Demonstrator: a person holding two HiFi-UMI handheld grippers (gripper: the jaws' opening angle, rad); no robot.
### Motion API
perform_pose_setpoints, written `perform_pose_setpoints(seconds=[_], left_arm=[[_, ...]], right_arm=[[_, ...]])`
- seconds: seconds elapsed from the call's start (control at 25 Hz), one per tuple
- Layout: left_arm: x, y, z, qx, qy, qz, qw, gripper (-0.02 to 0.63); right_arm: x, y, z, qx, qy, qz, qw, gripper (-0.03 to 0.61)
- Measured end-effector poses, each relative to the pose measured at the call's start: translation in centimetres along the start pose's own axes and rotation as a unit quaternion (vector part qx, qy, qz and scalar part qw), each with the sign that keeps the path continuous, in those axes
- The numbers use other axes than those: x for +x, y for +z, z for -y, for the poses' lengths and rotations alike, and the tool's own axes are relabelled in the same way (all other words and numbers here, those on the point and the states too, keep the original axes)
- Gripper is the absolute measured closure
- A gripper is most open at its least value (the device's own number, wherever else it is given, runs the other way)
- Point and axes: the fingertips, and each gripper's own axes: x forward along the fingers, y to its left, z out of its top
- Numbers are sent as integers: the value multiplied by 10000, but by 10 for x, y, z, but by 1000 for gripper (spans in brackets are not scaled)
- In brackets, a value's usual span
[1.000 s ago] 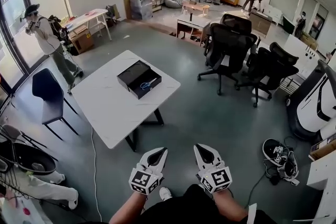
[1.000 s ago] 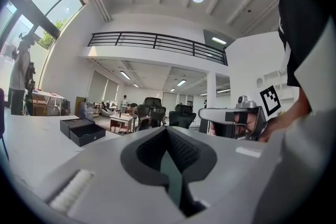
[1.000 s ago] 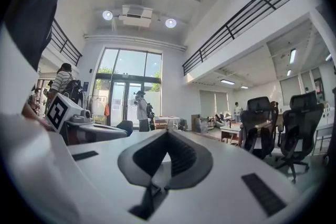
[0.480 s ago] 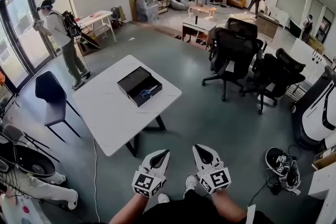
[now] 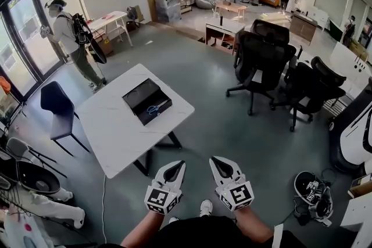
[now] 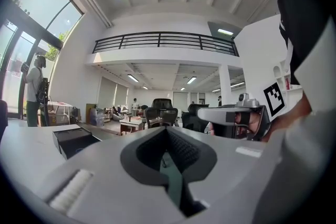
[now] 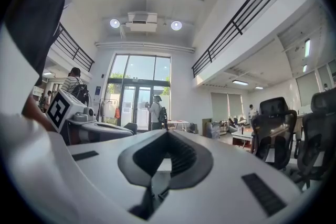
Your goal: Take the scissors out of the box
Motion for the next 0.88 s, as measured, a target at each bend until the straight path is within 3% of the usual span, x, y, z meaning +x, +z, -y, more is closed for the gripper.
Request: perform_pose_setpoints(seconds=[0.28,0.6,0.88], left_arm=[[33,-6,-1,8,279,-148,9995,604],[35,-10,-27,-50,688,-297,9972,604],[42,-8,-54,-84,746,-244,9969,604]], right_arm=[[12,-7,34,20,314,19,9995,572],[40,-10,31,129,737,28,9972,572],[69,-15,36,99,780,-24,9969,572]])
